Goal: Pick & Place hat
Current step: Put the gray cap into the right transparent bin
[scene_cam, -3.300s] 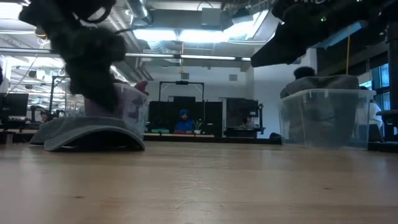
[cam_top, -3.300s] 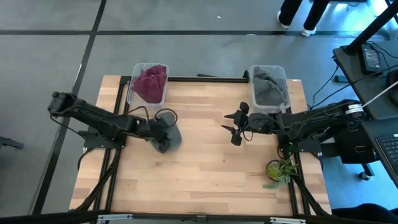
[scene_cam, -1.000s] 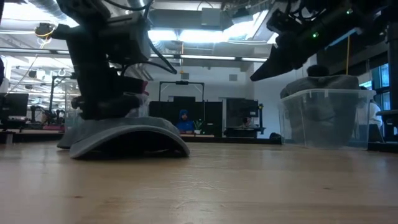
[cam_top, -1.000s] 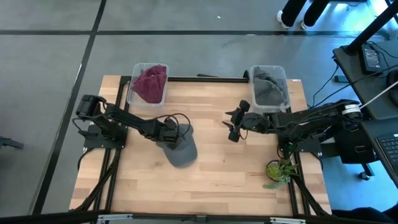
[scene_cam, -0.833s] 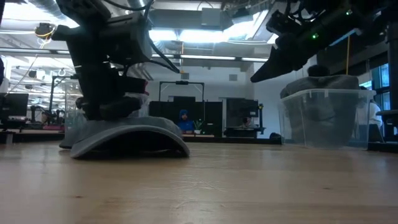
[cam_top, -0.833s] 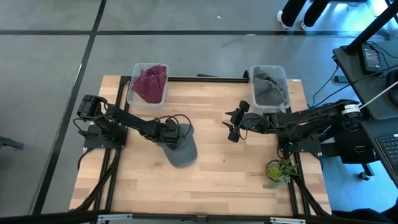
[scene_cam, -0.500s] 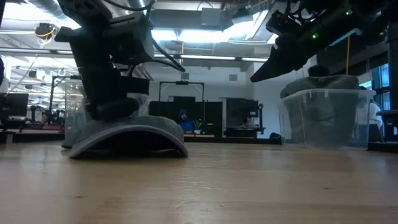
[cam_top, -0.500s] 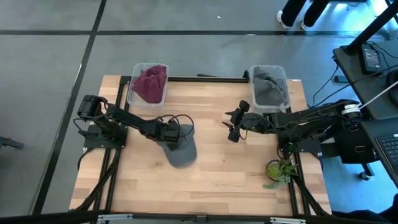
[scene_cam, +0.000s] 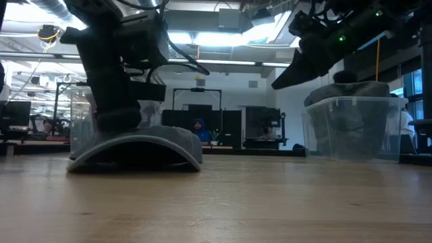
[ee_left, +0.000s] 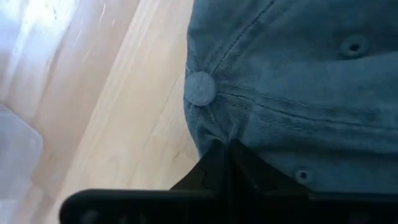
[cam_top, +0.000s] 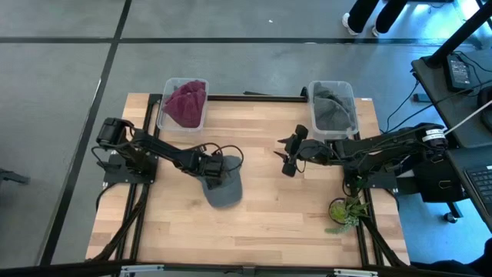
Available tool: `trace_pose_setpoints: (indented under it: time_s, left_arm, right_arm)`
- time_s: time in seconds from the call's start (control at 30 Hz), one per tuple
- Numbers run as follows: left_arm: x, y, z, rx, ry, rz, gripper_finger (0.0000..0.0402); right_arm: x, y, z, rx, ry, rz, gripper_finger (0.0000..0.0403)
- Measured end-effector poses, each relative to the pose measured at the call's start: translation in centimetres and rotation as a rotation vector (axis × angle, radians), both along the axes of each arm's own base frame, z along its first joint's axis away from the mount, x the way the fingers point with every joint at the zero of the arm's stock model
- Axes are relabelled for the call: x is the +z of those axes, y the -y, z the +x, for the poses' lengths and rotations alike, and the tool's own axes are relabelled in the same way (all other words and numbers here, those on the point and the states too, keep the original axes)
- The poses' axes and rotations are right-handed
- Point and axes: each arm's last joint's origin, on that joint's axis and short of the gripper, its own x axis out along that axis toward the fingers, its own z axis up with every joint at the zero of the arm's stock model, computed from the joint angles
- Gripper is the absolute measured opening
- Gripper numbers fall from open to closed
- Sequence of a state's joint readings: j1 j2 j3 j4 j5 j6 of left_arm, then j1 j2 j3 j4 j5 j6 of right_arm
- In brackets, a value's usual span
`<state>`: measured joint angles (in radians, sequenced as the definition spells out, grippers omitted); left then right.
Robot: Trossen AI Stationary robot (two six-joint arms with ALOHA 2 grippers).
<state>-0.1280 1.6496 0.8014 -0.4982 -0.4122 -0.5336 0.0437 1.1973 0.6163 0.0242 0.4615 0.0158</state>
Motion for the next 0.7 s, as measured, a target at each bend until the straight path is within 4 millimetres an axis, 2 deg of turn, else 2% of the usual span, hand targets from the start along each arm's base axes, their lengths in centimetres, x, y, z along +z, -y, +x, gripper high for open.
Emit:
trace_pose_setpoints:
  time_s: [0.13,0.4,0.53,0.7]
  left_arm:
    - [1.6,0.5,1.0,-0.067,0.052,0.052,0.0004]
    - [3.5,1.5,2.3,-0.146,0.09,0.16,0.0004]
    - [5.4,1.8,3.7,-0.221,0.129,0.241,0.0004]
    - [8.1,2.3,5.7,-0.358,0.206,0.356,0.0004]
  right_arm:
    - [0.0,-0.1,0.1,0.043,0.003,0.037,0.0214]
    - [0.0,-0.2,0.1,0.056,0.01,0.046,0.0213]
    - [0.4,-0.2,0.4,0.074,0.074,0.092,0.0213]
    - [1.7,-0.3,1.0,0.175,0.166,0.176,0.0214]
